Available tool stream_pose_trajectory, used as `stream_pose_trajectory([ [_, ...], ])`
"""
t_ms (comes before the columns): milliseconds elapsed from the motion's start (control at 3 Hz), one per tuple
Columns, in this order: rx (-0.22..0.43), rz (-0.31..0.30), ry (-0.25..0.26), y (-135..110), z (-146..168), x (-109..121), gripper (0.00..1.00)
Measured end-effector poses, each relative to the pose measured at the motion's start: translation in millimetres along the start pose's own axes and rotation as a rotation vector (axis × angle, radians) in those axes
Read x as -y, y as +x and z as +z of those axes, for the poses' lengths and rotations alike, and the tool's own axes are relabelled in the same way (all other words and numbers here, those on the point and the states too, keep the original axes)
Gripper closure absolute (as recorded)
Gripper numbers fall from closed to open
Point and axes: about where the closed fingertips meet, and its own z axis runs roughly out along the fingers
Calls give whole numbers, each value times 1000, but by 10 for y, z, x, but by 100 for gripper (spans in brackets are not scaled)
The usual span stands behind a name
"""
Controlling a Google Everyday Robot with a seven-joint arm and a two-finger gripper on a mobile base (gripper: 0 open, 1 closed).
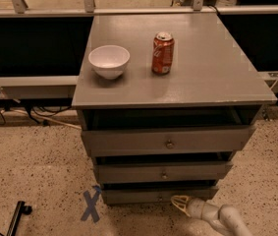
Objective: Close bottom drawer
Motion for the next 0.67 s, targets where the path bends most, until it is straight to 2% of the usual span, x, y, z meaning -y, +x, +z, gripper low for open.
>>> stream_pose_trajectory([
  [333, 4, -7, -65, 13, -60, -253, 100],
  [667, -49, 15, -103, 56, -426, -512, 100],
])
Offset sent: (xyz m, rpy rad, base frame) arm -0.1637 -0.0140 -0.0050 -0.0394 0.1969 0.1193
